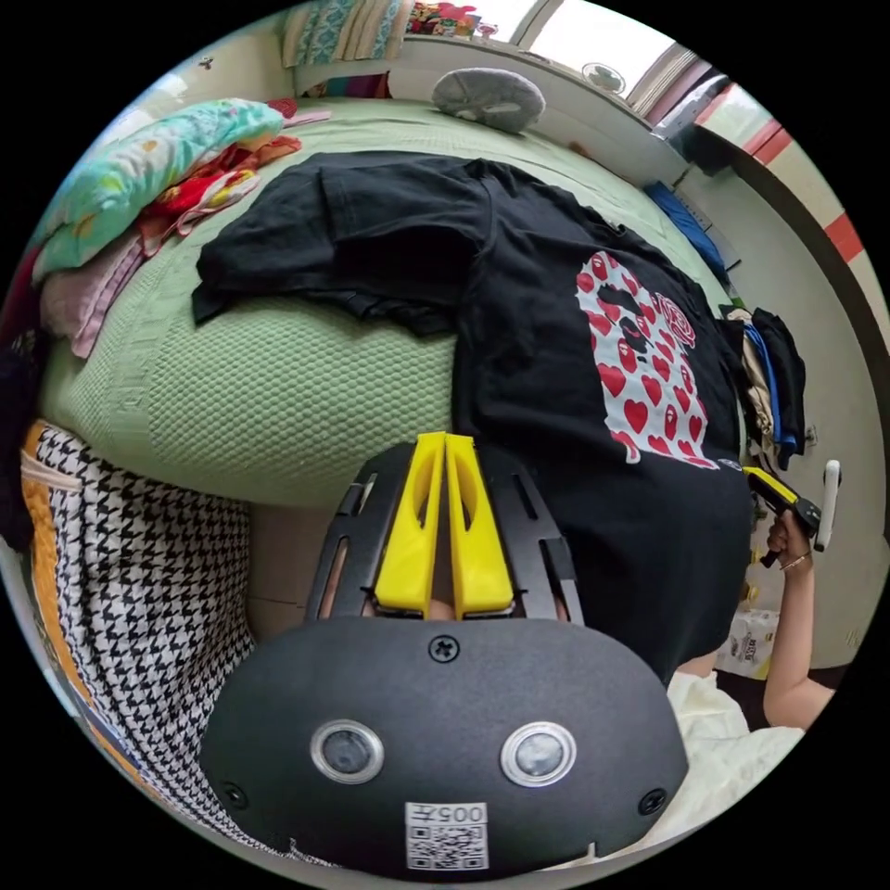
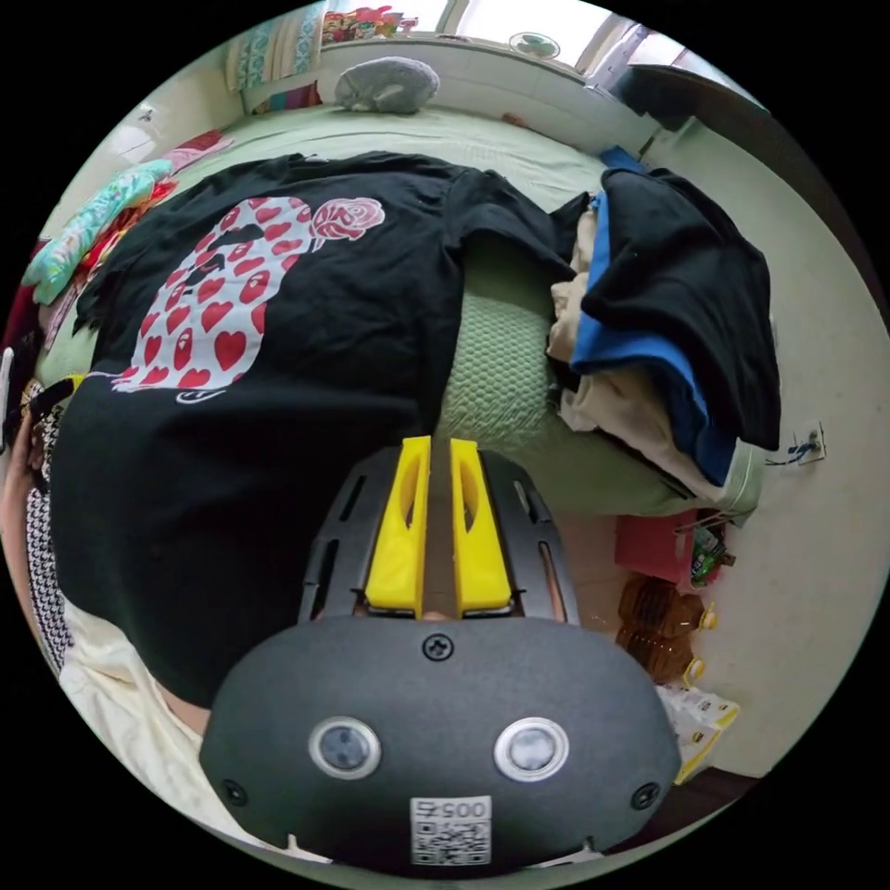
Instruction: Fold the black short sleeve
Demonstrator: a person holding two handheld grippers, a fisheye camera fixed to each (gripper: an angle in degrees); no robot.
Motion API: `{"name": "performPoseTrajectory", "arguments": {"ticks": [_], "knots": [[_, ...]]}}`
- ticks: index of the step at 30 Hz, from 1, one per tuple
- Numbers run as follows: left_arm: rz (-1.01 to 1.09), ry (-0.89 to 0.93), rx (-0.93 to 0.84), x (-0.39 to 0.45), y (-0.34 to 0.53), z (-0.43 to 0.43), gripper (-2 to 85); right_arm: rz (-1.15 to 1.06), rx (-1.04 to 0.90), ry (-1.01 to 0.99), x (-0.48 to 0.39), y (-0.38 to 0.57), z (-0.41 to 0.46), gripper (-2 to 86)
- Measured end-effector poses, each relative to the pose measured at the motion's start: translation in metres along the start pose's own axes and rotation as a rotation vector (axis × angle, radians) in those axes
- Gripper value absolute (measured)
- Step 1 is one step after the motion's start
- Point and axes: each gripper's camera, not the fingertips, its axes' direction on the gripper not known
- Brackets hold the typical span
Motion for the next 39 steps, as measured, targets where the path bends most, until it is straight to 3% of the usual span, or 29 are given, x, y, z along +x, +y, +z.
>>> {"name": "performPoseTrajectory", "arguments": {"ticks": [8, 11, 14, 25, 35, 39], "knots": [[0.128, 0.112, 0.089, 0.115, -0.010, -0.021, -0.6, 0.127, 0.192, -0.209, -0.065, -0.028, -0.063, -1.0], [0.156, 0.078, 0.062, 0.161, -0.024, -0.006, -0.6, 0.128, 0.236, -0.262, -0.108, -0.045, -0.065, -0.9], [0.088, -0.027, -0.064, 0.187, -0.041, 0.013, -0.6, 0.162, 0.172, -0.300, -0.134, -0.066, -0.050, -1.0], [-0.074, 0.009, -0.104, 0.197, -0.033, 0.032, -0.6, 0.193, -0.010, -0.237, -0.151, -0.064, -0.008, -1.0], [0.083, -0.181, 0.060, 0.266, -0.004, 0.009, -0.6, 0.110, 0.059, -0.313, -0.159, -0.050, -0.010, -1.0], [0.075, -0.154, 0.078, 0.274, 0.003, 0.005, -0.6, 0.105, 0.081, -0.303, -0.158, -0.043, -0.013, -1.1]]}}
